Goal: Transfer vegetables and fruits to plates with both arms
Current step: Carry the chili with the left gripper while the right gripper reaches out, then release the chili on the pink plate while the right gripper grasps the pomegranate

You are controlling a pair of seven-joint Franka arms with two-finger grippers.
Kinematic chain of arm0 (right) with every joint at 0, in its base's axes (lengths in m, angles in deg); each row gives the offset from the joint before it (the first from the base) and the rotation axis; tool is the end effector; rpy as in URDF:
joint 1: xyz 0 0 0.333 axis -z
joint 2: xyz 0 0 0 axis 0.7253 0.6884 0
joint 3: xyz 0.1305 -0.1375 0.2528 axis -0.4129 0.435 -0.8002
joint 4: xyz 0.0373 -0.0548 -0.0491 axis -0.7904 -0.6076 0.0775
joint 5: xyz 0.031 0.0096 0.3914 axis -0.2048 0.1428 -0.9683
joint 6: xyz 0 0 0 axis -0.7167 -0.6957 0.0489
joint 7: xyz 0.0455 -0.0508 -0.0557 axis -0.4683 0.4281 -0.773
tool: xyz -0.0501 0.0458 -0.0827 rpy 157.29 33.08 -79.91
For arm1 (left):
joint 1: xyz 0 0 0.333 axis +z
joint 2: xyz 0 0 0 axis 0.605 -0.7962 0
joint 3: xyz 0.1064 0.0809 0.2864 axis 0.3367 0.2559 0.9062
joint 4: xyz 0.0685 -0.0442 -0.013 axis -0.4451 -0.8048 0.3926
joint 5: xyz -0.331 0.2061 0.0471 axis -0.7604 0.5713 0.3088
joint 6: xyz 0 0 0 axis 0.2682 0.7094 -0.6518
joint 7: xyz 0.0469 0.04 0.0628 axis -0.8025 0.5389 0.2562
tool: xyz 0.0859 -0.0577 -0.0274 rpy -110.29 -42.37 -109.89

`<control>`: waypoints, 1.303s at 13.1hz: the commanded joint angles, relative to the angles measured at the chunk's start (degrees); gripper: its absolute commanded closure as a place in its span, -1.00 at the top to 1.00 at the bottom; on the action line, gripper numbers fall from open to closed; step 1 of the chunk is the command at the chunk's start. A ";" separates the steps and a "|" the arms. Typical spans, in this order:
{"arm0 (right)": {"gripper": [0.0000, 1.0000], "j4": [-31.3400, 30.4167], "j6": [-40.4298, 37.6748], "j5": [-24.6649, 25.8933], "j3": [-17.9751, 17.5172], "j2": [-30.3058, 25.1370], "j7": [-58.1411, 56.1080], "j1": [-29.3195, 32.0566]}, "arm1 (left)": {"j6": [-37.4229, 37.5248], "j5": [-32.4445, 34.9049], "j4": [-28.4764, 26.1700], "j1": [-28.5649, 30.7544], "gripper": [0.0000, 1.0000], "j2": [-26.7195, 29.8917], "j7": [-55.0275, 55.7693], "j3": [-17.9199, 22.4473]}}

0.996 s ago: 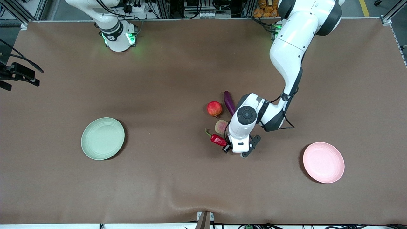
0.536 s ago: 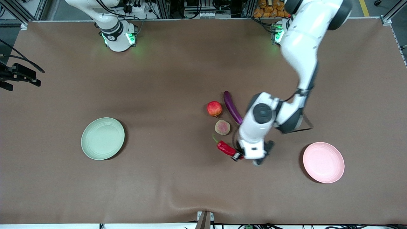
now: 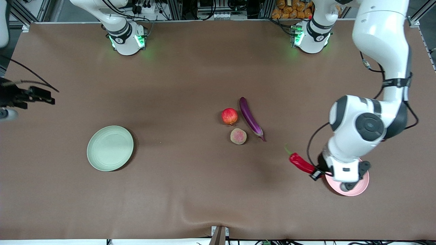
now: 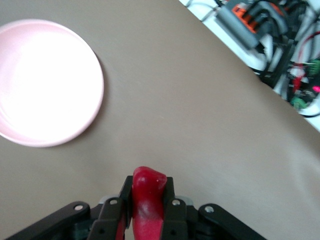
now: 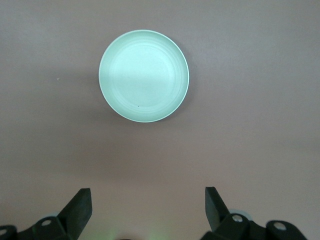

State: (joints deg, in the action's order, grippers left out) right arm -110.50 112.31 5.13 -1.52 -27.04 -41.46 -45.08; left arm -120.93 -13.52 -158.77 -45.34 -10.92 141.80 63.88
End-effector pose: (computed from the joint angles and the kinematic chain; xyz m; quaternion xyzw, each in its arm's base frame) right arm 0.5902 -0.0680 0.5417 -0.9937 -0.0680 0.0861 0.0229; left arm 0.7282 -0.1443 0.3684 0.9366 0.3369 0.0896 0.0352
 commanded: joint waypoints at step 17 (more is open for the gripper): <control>1.00 1.43 30.72 -14.44 -0.28 19.35 63.48 -42.43 | -6.80 -8.87 1.92 15.67 -1.00 -11.16 -13.17 1.76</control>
State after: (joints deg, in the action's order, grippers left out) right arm -110.22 139.86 -8.92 -2.85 -10.98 20.39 -83.12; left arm -127.26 -21.30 -159.05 -29.83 -20.76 127.87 64.80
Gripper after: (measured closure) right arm 0.000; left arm 0.736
